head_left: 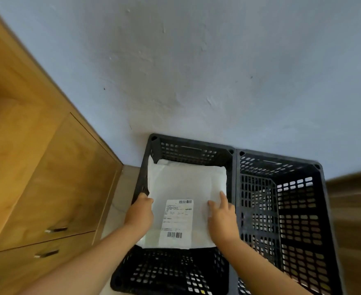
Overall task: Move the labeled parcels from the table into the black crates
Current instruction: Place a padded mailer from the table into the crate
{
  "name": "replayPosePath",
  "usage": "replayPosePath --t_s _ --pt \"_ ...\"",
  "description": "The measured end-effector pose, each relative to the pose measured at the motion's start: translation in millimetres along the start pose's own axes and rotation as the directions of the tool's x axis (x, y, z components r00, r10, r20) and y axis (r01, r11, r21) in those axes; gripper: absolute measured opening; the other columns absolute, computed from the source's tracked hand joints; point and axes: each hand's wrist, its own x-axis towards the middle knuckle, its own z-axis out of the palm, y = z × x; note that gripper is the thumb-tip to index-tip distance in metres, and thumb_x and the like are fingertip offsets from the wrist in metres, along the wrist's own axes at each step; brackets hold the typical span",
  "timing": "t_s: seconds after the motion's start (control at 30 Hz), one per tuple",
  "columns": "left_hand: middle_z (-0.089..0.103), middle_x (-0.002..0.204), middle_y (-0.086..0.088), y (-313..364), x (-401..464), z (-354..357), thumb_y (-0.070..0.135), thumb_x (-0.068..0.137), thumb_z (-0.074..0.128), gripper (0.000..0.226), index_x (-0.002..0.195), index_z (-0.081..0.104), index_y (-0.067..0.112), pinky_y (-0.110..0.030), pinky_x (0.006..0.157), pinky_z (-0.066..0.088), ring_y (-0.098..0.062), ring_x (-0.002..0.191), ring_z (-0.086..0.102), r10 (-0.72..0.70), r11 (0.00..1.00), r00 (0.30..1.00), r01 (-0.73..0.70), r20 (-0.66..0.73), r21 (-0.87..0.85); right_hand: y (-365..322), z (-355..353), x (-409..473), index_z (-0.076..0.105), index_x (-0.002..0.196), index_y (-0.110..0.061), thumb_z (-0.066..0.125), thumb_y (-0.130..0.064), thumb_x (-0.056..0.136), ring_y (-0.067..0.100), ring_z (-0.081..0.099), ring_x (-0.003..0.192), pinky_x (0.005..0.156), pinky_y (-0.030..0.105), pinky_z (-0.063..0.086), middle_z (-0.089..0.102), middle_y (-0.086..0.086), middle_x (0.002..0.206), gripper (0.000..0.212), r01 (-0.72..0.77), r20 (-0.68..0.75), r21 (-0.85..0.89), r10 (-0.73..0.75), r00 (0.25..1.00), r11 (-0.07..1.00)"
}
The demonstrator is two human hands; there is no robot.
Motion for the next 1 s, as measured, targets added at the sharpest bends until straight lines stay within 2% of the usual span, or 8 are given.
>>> replayPosePath --t_s 0.1,0.37,0.47,0.57,0.67,0.77,0.87,1.0 --pt "0.032 0.142 -0.011 1.0 22.2 20.1 -0.002 0.094 0.035 0.042 0.134 0.045 0.003 -0.032 0.093 0.046 -0.026 0.113 0.053 0.009 0.997 1.0 -0.01 0.02 0.075 -1.6 23.5 26.7 0.038 0.134 -0.018 0.048 -0.004 0.093 0.031 0.028 0.128 0.106 0.033 0.038 -0.002 0.014 0.156 0.045 0.029 -0.011 -0.026 -0.029 1.0 0.999" --pt "0.035 0.14 -0.009 -6.3 99.3 70.6 0.005 0.096 0.037 0.038 0.134 0.045 0.005 -0.028 0.093 0.041 -0.024 0.114 0.049 -0.039 0.999 0.997 0.041 -0.07 0.025 13.7 89.1 93.2 0.033 0.14 -0.016 0.042 0.01 0.09 0.036 0.017 0.137 0.108 0.035 0.036 -0.011 0.014 0.156 0.057 -0.044 0.039 0.014 0.043 0.998 0.999" --pt "0.034 0.141 -0.006 -8.2 121.4 90.9 0.007 0.097 0.038 0.038 0.134 0.045 0.008 -0.03 0.095 0.045 -0.021 0.114 0.049 -0.05 0.999 0.993 0.05 -0.104 -0.009 15.2 111.6 116.3 0.023 0.145 -0.019 0.037 0.0 0.097 0.033 0.012 0.14 0.112 0.037 0.027 -0.012 0.01 0.158 0.054 -0.118 0.071 0.102 0.111 0.991 0.988" --pt "0.032 0.143 -0.006 -12.5 137.2 111.1 0.008 0.097 0.04 0.039 0.136 0.042 0.008 -0.029 0.095 0.046 -0.019 0.113 0.05 -0.053 0.999 0.993 0.052 -0.101 -0.017 19.4 135.7 130.9 0.015 0.15 -0.026 0.033 -0.025 0.102 0.03 0.023 0.14 0.112 0.043 0.026 0.007 0.007 0.156 0.051 -0.063 0.014 0.09 0.062 0.998 0.994" --pt "0.023 0.15 -0.008 -22.1 146.4 125.9 0.006 0.097 0.039 0.048 0.144 0.031 0.006 -0.03 0.101 0.043 -0.022 0.122 0.046 -0.067 0.997 0.994 0.065 -0.081 -0.03 23.9 154.1 141.0 0.013 0.152 -0.027 0.033 -0.024 0.104 0.026 0.013 0.144 0.117 0.039 0.019 0.001 0.004 0.159 0.052 -0.098 0.046 0.126 0.093 0.995 0.987" --pt "0.013 0.154 -0.009 -31.8 152.1 137.5 0.003 0.096 0.039 0.055 0.148 0.02 0.005 -0.03 0.108 0.036 -0.023 0.131 0.038 -0.111 0.992 0.993 0.108 -0.035 -0.072 31.6 166.3 146.9 0.013 0.152 -0.031 0.033 -0.04 0.102 0.026 0.013 0.145 0.117 0.044 0.012 0.006 0.002 0.159 0.054 -0.185 0.03 0.091 0.183 0.983 0.979" --pt "0.003 0.157 -0.008 -34.8 151.8 147.9 -0.004 0.092 0.042 0.066 0.15 0.012 0.008 -0.036 0.114 0.03 -0.025 0.141 0.023 -0.1 0.992 0.992 0.093 -0.081 -0.089 36.6 179.4 151.9 0.015 0.15 -0.005 0.045 -0.012 0.095 0.039 0.009 0.143 0.115 0.046 0.013 0.002 0.021 0.155 0.063 -0.171 -0.002 0.17 0.174 0.985 0.971" --pt "-0.026 0.154 -0.013 -37.0 148.5 154.3 -0.015 0.083 0.036 0.083 0.147 -0.012 0.01 -0.04 0.12 0.004 -0.029 0.14 -0.027 0.163 0.928 0.975 -0.099 -0.154 0.359 34.4 194.7 158.4 -0.018 0.147 -0.001 0.042 0.002 0.091 0.042 -0.019 0.142 0.118 0.045 -0.007 -0.023 0.027 0.152 0.082 -0.144 0.054 0.031 0.142 0.988 0.989"
